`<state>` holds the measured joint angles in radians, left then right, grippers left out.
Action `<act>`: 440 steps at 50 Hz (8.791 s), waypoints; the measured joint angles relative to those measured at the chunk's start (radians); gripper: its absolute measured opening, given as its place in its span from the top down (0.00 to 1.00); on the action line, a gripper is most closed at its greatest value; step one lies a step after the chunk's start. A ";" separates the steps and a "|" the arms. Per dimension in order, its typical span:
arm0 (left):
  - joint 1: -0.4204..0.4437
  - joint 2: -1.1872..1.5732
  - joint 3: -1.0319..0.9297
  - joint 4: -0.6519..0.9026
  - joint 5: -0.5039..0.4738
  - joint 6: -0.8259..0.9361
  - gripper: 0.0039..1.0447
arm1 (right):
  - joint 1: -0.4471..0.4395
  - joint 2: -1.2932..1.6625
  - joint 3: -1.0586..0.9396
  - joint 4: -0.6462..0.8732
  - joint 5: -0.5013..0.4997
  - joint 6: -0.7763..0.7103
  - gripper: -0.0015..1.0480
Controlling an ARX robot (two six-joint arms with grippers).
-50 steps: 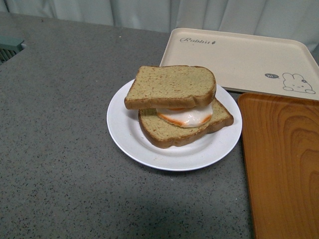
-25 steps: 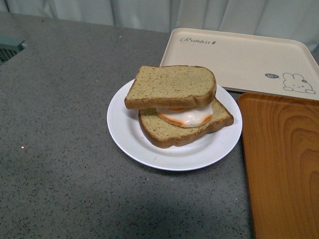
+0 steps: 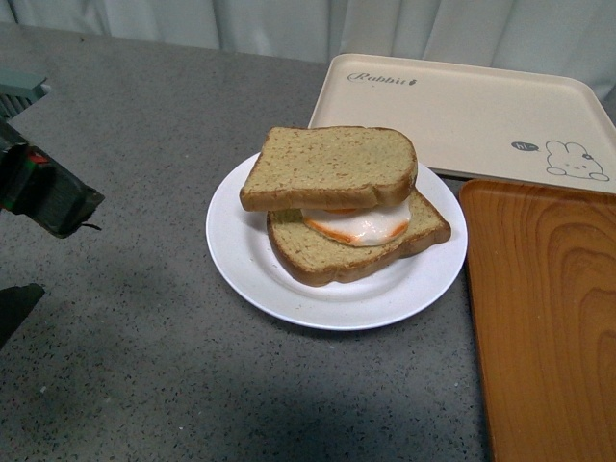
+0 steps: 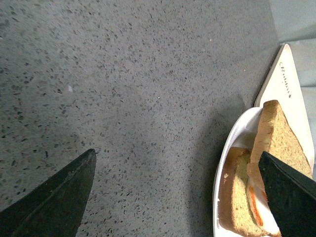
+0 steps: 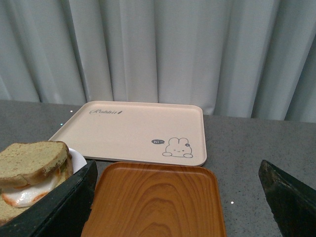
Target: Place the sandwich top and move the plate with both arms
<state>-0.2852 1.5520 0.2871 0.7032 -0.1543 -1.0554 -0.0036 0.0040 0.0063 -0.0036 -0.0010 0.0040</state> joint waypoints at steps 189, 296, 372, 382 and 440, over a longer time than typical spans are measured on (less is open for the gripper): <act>-0.227 0.337 0.523 -0.047 -0.066 -0.353 0.96 | 0.000 0.000 0.000 0.000 0.000 0.000 0.09; -0.335 0.657 0.973 -0.346 -0.103 -0.224 0.48 | 0.000 0.000 0.000 0.000 0.000 0.000 0.09; 0.282 -1.498 -0.269 -0.678 0.154 1.041 0.96 | 0.000 0.000 0.000 0.000 0.000 0.000 0.09; 0.283 -1.546 -0.269 -0.702 0.154 1.046 0.96 | 0.000 0.000 0.000 0.000 0.000 0.000 0.09; 0.283 -1.548 -0.269 -0.703 0.154 1.049 0.06 | 0.000 0.000 0.000 0.000 0.000 0.000 0.09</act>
<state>-0.0025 0.0040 0.0181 0.0006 -0.0006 -0.0067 -0.0036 0.0040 0.0063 -0.0036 -0.0010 0.0040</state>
